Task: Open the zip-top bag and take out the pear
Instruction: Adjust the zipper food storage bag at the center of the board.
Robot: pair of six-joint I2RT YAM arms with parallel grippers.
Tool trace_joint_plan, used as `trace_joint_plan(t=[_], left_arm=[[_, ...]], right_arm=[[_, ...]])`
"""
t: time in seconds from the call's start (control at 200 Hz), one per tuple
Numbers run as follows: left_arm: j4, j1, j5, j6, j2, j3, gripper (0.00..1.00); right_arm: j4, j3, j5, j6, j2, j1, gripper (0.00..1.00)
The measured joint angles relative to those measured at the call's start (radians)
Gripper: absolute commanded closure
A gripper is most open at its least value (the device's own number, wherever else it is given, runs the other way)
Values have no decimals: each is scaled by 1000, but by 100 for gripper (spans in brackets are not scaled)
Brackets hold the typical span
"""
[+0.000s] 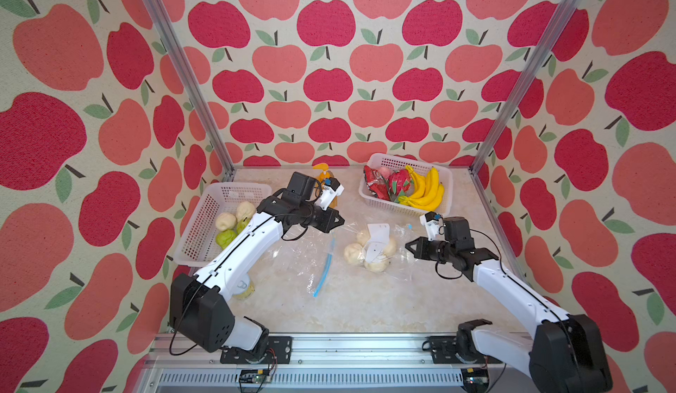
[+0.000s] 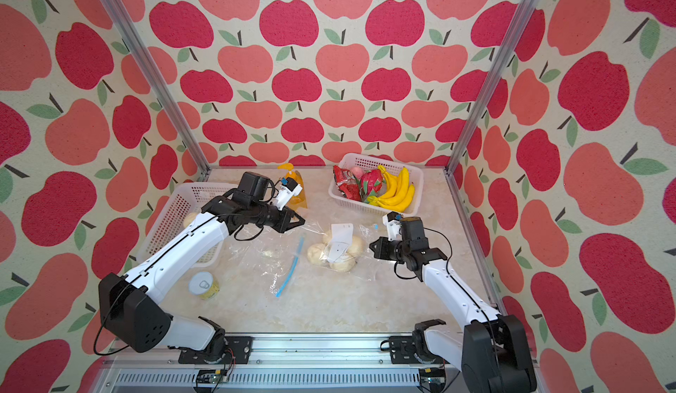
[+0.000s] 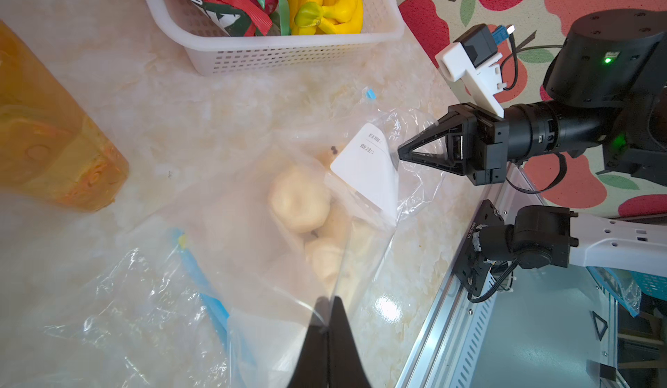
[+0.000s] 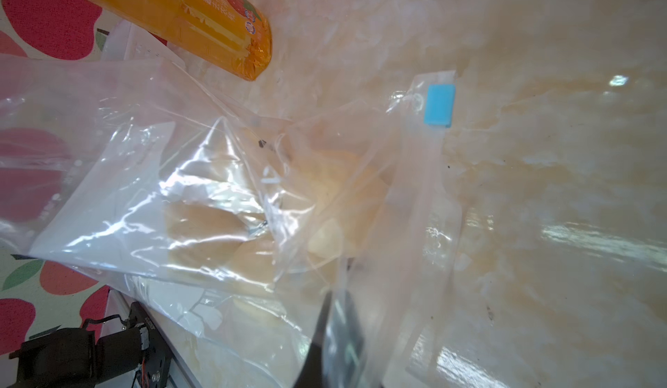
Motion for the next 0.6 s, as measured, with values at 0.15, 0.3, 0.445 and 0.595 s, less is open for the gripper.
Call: trace_joint_plan(t=[0.15,0.3,0.445,0.595], left_arm=[[-3,13,-2,8,-37,0,100],[-20,30,-9,15,-18,-1,100],[-31,65,-13,14,-11,-11,100],[-37,79,-13,14,-16,-10,100]], right_arm=[[29,0,-30,9,-5,1,97],[32,0,-40,9,-5,0,96],[35,0,-71,5,-7,1,94],[52,0,-98,-3,-6,1,94]])
